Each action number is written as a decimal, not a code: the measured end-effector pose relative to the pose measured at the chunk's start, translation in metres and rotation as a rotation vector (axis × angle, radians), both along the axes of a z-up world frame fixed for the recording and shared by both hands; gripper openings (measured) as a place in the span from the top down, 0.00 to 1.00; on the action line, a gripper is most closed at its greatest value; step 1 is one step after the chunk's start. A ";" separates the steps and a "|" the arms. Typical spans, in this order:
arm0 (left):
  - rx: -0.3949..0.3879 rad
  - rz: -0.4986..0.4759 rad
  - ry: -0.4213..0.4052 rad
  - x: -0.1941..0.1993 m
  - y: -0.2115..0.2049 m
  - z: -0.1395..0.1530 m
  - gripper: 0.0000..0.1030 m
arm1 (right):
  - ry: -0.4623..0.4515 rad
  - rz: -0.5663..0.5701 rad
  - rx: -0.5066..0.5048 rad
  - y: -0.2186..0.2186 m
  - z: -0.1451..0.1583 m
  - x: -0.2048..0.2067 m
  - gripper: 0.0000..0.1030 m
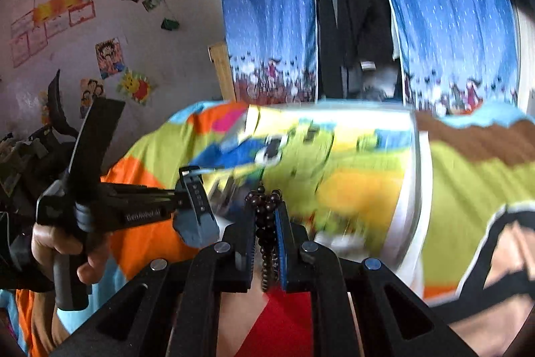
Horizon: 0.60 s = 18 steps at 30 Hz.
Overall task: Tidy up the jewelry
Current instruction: 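Carry the bead strand with the right tool into the tray while the left tool carries the watch there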
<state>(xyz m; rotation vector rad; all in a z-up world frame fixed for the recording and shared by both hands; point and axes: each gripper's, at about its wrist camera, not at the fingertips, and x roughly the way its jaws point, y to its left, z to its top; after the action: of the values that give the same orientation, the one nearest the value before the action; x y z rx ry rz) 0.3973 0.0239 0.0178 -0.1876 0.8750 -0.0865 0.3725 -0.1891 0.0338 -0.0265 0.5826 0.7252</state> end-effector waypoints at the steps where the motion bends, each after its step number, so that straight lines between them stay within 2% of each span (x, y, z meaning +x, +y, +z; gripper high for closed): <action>1: 0.002 -0.003 -0.013 0.012 0.000 0.005 0.95 | -0.012 -0.003 0.002 0.001 0.003 0.012 0.90; 6: 0.013 -0.009 -0.039 0.067 -0.002 0.009 0.95 | -0.015 -0.038 0.001 0.000 -0.002 0.064 0.90; 10: -0.025 0.000 -0.003 0.107 -0.005 -0.009 0.95 | 0.035 -0.074 -0.007 0.002 -0.022 0.104 0.90; 14: -0.039 -0.017 0.048 0.127 -0.010 -0.028 0.95 | 0.093 -0.120 -0.027 0.001 -0.044 0.129 0.90; 18: 0.002 -0.034 0.081 0.138 -0.014 -0.043 0.95 | 0.108 -0.171 -0.080 -0.002 -0.060 0.141 0.89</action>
<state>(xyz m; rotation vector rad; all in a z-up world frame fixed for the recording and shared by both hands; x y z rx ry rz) 0.5354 0.0096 -0.0257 -0.1752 0.9590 -0.1100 0.5130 -0.1906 -0.0261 -0.0109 0.7083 0.5393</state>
